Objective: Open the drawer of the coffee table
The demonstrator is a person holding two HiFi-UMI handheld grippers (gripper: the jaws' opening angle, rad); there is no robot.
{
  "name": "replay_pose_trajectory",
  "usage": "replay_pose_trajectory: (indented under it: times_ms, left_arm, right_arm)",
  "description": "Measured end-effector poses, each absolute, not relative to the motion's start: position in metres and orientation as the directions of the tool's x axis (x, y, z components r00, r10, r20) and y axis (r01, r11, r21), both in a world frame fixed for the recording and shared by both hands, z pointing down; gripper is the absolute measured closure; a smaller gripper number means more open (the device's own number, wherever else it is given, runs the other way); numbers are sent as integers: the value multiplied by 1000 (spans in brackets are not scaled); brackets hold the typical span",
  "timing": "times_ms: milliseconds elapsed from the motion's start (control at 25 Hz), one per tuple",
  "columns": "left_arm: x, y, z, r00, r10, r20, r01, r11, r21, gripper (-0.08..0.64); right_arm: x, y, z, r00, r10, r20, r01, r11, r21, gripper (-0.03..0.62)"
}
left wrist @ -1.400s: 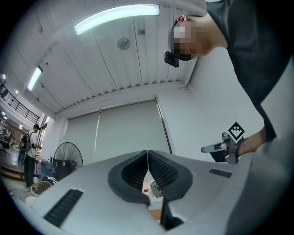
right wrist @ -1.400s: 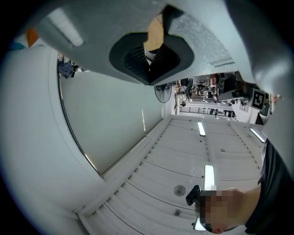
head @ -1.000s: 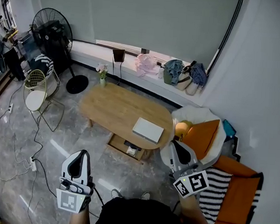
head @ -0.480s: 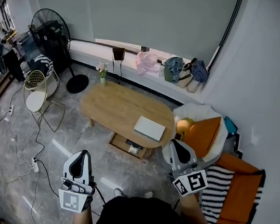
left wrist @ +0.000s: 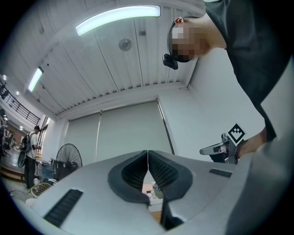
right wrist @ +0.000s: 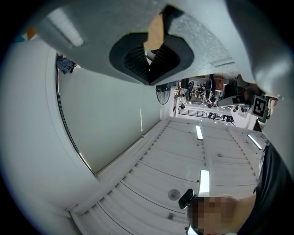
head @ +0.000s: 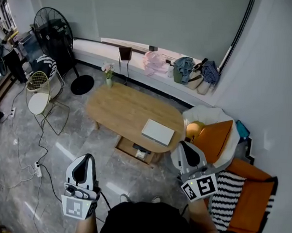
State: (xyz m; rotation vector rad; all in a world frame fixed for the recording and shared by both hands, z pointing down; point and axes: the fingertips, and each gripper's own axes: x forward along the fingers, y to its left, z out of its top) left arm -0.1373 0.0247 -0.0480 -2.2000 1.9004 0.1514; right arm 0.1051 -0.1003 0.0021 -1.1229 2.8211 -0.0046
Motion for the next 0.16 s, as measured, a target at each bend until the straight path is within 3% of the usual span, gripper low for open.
replay_pose_trajectory:
  times_ms: [160]
  left_arm:
    - [-139, 24, -48, 151, -961, -231, -986, -129, -106, 549]
  right_arm:
    - [102, -103, 2, -723, -683, -102, -683, 729, -41, 588]
